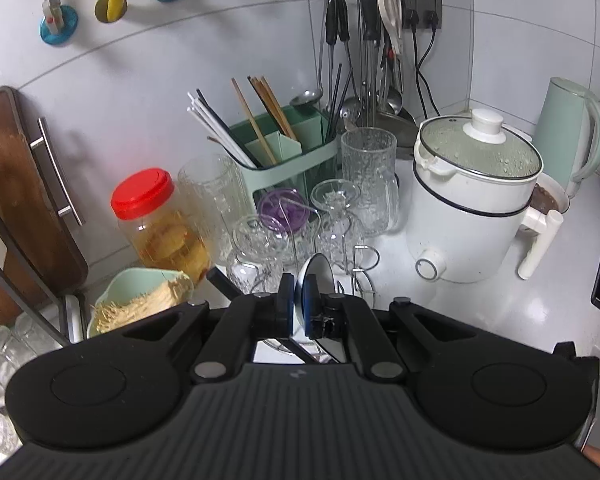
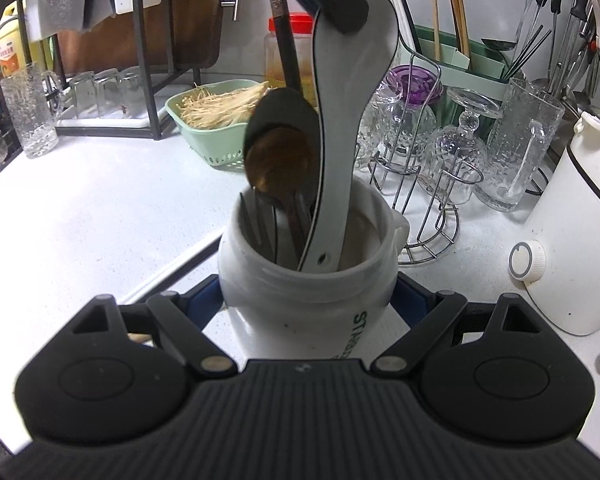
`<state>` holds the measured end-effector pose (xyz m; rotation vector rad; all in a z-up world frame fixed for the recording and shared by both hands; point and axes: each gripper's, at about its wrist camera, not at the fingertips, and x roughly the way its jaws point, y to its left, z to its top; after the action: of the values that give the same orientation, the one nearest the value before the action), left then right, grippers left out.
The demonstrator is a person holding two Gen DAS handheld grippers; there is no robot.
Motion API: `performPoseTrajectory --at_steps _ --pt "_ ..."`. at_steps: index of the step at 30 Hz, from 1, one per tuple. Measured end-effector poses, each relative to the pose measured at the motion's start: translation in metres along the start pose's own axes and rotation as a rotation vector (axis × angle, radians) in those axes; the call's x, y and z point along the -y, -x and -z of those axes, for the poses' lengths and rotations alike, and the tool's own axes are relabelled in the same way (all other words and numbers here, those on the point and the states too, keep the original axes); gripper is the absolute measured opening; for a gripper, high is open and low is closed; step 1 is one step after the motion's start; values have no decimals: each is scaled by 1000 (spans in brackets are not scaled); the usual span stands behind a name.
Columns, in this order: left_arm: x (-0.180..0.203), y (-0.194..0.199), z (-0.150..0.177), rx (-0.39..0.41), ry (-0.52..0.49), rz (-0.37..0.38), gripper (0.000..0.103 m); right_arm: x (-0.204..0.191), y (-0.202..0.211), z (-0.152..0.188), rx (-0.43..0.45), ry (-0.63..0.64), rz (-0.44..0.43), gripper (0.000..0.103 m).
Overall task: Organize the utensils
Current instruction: 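Lower the white ceramic spoon bowl-first into the mug, then open the left tool to release the white ceramic spoon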
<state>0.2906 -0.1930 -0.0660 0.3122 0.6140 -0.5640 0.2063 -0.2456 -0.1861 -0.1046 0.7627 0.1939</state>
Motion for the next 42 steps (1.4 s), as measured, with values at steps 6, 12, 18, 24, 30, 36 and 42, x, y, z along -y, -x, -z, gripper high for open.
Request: performPoseTrajectory --at_steps 6,12,18,24,30,36,42 --pt "1 11 6 -73 31 28 7 1 -1 2 16 7 -12 91" --pt "-2 18 18 -131 63 63 9 5 -2 3 44 29 -43 91" --pt "-3 15 18 -157 47 87 10 11 -4 2 57 63 -89 91" --pt "-6 14 17 -186 96 126 12 9 -4 2 54 59 -83 91" --pt "-12 16 24 -216 162 142 15 7 -3 1 48 43 -65 91" --pt "-17 29 24 -194 197 134 27 6 -3 0 40 33 -57 91" --pt "-26 44 24 -165 227 115 27 1 -3 -3 16 4 -26 91"
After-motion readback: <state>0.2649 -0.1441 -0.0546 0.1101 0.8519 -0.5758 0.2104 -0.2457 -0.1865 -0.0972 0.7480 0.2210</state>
